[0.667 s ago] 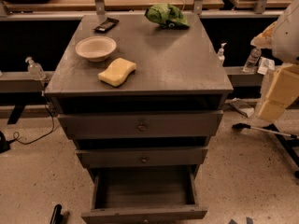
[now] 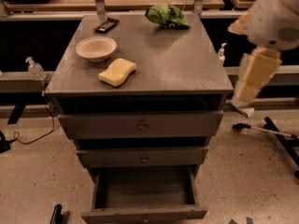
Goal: Place sponge into bottom drawer
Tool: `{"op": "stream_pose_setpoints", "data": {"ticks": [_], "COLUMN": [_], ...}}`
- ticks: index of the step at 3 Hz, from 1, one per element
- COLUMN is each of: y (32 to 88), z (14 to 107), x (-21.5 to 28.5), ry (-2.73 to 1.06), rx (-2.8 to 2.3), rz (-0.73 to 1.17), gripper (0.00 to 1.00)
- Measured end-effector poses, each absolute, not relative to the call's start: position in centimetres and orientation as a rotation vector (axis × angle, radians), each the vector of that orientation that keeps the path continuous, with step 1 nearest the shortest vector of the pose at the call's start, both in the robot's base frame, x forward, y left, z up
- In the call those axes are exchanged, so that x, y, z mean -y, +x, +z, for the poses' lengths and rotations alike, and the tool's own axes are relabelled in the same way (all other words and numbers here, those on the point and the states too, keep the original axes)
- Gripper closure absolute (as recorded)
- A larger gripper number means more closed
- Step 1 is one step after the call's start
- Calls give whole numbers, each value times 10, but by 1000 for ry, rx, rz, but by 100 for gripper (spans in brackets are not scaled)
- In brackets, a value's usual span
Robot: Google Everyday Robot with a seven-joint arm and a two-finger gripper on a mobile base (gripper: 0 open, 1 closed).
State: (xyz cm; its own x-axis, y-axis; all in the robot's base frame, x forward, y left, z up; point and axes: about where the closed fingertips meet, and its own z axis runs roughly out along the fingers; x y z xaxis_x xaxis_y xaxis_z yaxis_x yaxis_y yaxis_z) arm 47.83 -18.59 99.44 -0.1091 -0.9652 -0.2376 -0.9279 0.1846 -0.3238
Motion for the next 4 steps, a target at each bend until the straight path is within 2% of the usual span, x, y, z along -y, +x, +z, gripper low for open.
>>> {"op": "stream_pose_setpoints", "data": {"ticks": [1, 2, 3, 4], "y": [542, 614, 652, 675], "z": [1010, 1015, 1012, 1021], "x": [135, 52, -36, -99], "ry": [-1917, -2008, -1961, -1819], "rx": [-1881, -1689, -1551, -1473], "rz": [-161, -117, 88, 200], "gripper": [0, 0, 0, 0]}}
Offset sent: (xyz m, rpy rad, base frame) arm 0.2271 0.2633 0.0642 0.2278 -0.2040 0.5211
